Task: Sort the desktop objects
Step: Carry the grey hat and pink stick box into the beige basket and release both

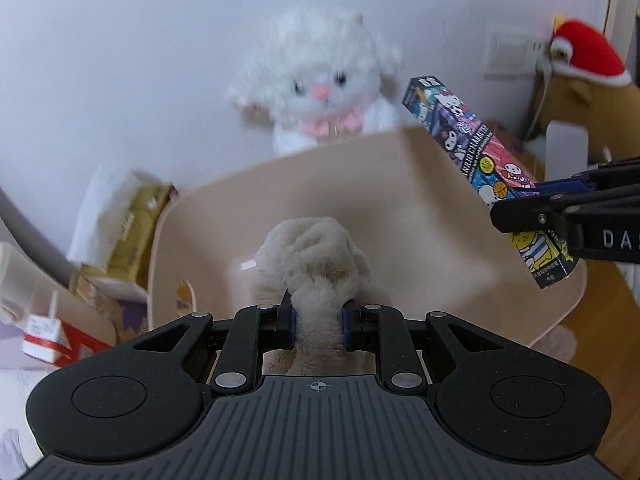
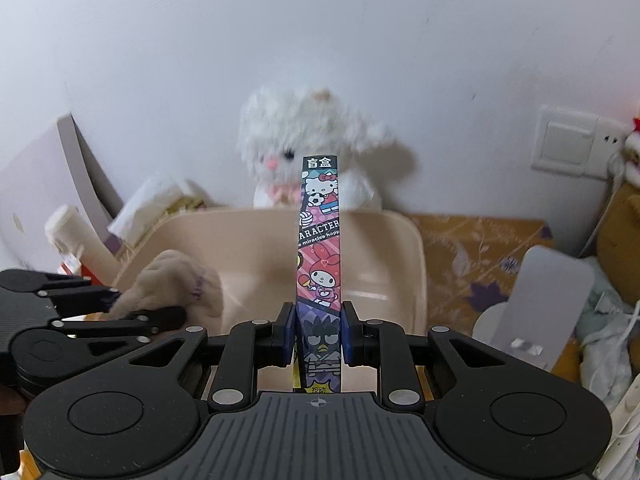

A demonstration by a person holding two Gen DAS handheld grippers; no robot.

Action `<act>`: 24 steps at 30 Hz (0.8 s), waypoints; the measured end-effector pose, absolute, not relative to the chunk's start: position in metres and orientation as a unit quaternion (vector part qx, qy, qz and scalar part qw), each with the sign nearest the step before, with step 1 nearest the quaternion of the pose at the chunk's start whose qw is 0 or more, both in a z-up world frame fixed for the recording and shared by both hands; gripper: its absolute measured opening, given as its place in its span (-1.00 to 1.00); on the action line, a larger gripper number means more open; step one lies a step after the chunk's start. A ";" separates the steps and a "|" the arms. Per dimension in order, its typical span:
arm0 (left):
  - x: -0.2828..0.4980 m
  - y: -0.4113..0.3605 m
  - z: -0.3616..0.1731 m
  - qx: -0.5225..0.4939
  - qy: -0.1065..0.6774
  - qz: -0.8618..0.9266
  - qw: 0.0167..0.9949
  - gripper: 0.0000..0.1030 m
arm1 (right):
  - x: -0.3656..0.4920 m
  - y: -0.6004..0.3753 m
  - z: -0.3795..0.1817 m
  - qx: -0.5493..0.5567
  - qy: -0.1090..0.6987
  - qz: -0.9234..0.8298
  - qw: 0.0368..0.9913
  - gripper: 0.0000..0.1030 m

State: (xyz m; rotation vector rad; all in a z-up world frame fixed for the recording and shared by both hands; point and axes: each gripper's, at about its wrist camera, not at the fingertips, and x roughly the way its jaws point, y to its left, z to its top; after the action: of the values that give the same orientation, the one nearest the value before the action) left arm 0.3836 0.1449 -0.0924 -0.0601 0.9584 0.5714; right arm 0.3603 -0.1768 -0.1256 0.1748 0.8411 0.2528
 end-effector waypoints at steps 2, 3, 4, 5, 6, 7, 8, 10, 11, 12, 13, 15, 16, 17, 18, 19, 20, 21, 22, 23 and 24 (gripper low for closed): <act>0.385 0.150 -0.102 -0.052 0.470 0.274 0.837 -0.62 | 0.363 -0.170 -0.133 0.073 0.421 0.123 0.896 -0.60; 0.385 0.152 -0.106 -0.065 0.477 0.274 0.832 -0.61 | 0.364 -0.168 -0.136 0.067 0.427 0.123 0.893 -0.59; 0.384 0.153 -0.109 -0.073 0.480 0.274 0.830 -0.58 | 0.365 -0.166 -0.140 0.061 0.434 0.123 0.890 -0.59; 0.383 0.153 -0.110 -0.075 0.481 0.274 0.829 -0.56 | 0.365 -0.164 -0.143 0.057 0.440 0.123 0.888 -0.59; 0.382 0.152 -0.111 -0.074 0.483 0.274 0.828 -0.50 | 0.364 -0.163 -0.145 0.054 0.444 0.122 0.886 -0.59; 0.381 0.150 -0.111 -0.073 0.485 0.278 0.826 -0.45 | 0.363 -0.162 -0.147 0.053 0.447 0.120 0.885 -0.58; 0.380 0.149 -0.110 -0.072 0.485 0.278 0.826 -0.40 | 0.363 -0.161 -0.148 0.052 0.449 0.118 0.884 -0.40; 0.378 0.148 -0.108 -0.071 0.482 0.278 0.828 -0.11 | 0.360 -0.161 -0.149 0.048 0.451 0.115 0.884 -0.27; 0.377 0.147 -0.106 -0.068 0.479 0.280 0.829 -0.01 | 0.356 -0.162 -0.148 0.046 0.450 0.117 0.884 -0.17; 0.375 0.145 -0.103 -0.064 0.474 0.286 0.830 0.20 | 0.354 -0.162 -0.147 0.043 0.450 0.119 0.884 0.00; 0.373 0.144 -0.099 -0.060 0.469 0.291 0.832 0.36 | 0.351 -0.163 -0.146 0.039 0.448 0.119 0.885 0.09; 0.369 0.143 -0.093 -0.059 0.464 0.299 0.832 0.44 | 0.347 -0.164 -0.142 0.036 0.443 0.120 0.888 0.38; 0.369 0.142 -0.089 -0.064 0.463 0.311 0.828 0.45 | 0.345 -0.165 -0.139 0.036 0.440 0.124 0.888 0.42; 0.368 0.141 -0.086 -0.066 0.462 0.313 0.827 0.45 | 0.343 -0.166 -0.136 0.037 0.438 0.127 0.889 0.52; 0.365 0.141 -0.083 -0.068 0.460 0.317 0.827 0.46 | 0.340 -0.166 -0.133 0.037 0.436 0.130 0.890 0.65; 0.363 0.140 -0.080 -0.069 0.456 0.319 0.828 0.48 | 0.338 -0.167 -0.129 0.037 0.432 0.130 0.892 0.74; 0.360 0.138 -0.077 -0.068 0.453 0.320 0.829 0.49 | 0.335 -0.168 -0.126 0.036 0.428 0.129 0.894 0.93; 0.356 0.136 -0.075 -0.066 0.448 0.323 0.831 0.51 | 0.331 -0.169 -0.122 0.035 0.422 0.127 0.897 1.00; 0.352 0.134 -0.072 -0.063 0.443 0.328 0.832 0.52 | 0.326 -0.171 -0.118 0.035 0.413 0.127 0.901 1.00; 0.348 0.133 -0.070 -0.061 0.440 0.332 0.832 0.52 | 0.321 -0.173 -0.114 0.040 0.403 0.132 0.905 1.00; 0.344 0.132 -0.068 -0.060 0.437 0.337 0.832 0.52 | 0.317 -0.176 -0.111 0.046 0.392 0.138 0.909 1.00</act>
State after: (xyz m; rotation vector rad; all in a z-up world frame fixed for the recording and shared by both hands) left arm 0.3443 0.1319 -0.0677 -0.1278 0.9261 0.7141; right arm 0.3169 -0.1761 -0.1112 0.0948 0.8085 0.2839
